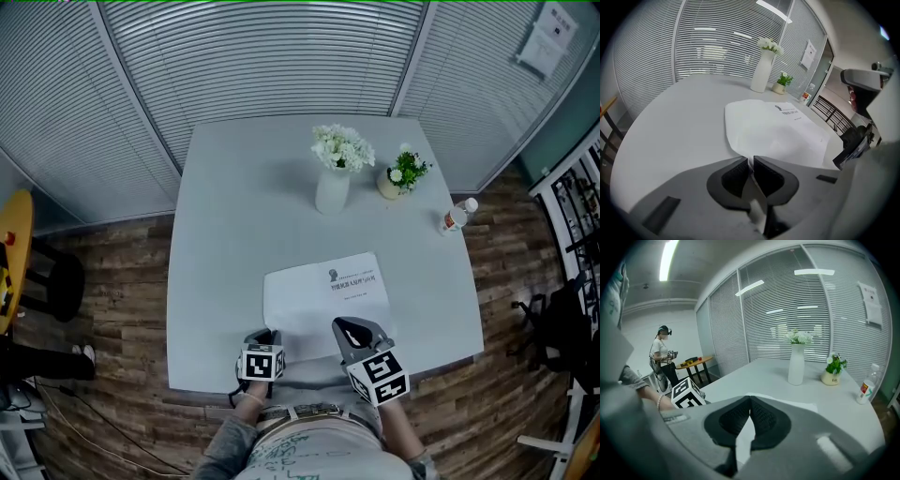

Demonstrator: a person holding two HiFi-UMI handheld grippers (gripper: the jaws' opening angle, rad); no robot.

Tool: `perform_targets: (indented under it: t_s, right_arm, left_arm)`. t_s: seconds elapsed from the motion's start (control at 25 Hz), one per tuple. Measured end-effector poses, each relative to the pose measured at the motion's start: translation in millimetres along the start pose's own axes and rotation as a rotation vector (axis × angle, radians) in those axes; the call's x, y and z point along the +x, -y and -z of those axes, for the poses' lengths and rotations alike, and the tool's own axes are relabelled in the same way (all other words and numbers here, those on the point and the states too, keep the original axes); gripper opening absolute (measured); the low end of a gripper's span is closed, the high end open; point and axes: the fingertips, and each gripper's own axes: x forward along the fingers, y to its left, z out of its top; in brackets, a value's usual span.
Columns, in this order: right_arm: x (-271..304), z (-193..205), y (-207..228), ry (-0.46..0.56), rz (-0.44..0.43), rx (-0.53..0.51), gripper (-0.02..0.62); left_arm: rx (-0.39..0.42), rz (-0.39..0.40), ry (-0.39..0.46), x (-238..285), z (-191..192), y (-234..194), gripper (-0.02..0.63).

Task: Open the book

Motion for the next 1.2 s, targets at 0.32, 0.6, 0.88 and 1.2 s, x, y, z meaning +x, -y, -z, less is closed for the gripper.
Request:
perform_targets:
  t_s: [0.32,0.6,0.88,1.2]
  right_arm:
    - [-1.4,1.3,-1.6,-0.004,0.002,-0.004,0.002]
    - [-3.2,1.5,-2.2,0.001,0.003,-0.001,0.003]
    - [-7.0,1.4,2.4,0.017,0.004,0.004,0.003]
    - [-10.0,1.2,9.0,0.036,0.014,0.003,0.014]
  left_arm:
    - [0.043,-0.022,-0.005,1.4,2.2,-1.6,0.055]
    - [0.102,-0.067,-0.003,0.5,1.1,-9.5,0.154]
    - [0.077,-0.091,0.029,-4.2,-3.7,-10.7,0.173]
    - [0.125,-0.118,0.069,-7.2,-11.0,-7.8,0.172]
